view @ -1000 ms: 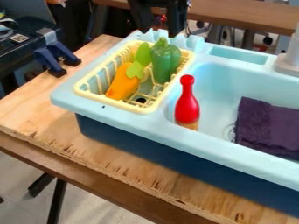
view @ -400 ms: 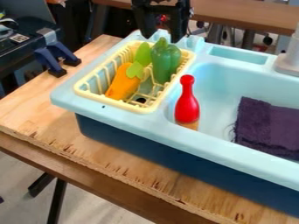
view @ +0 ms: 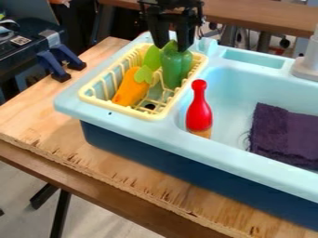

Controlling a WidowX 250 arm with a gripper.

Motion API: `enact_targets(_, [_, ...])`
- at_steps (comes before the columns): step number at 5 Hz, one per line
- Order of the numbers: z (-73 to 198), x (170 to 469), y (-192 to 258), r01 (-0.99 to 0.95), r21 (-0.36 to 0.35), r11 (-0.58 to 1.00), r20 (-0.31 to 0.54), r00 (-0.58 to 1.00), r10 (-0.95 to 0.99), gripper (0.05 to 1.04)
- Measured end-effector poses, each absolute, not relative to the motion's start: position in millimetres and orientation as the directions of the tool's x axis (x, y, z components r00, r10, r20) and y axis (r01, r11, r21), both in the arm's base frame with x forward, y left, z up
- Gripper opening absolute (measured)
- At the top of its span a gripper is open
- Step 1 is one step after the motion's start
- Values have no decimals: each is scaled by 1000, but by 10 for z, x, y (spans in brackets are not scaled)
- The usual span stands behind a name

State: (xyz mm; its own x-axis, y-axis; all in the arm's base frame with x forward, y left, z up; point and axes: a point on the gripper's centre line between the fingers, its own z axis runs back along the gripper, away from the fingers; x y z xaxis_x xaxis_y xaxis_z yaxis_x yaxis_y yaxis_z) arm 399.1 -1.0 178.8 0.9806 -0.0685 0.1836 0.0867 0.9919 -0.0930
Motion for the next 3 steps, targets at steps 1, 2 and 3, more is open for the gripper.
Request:
enact_targets(1, [1791, 4003, -18, 94, -99, 991, 193, 978, -74, 383])
enact_targets(2, [1783, 4001, -18, 97, -99, 990, 192, 978, -76, 178])
enact_targets(3, [1779, 3980, -26, 103, -106, 989, 195, 977, -81, 120])
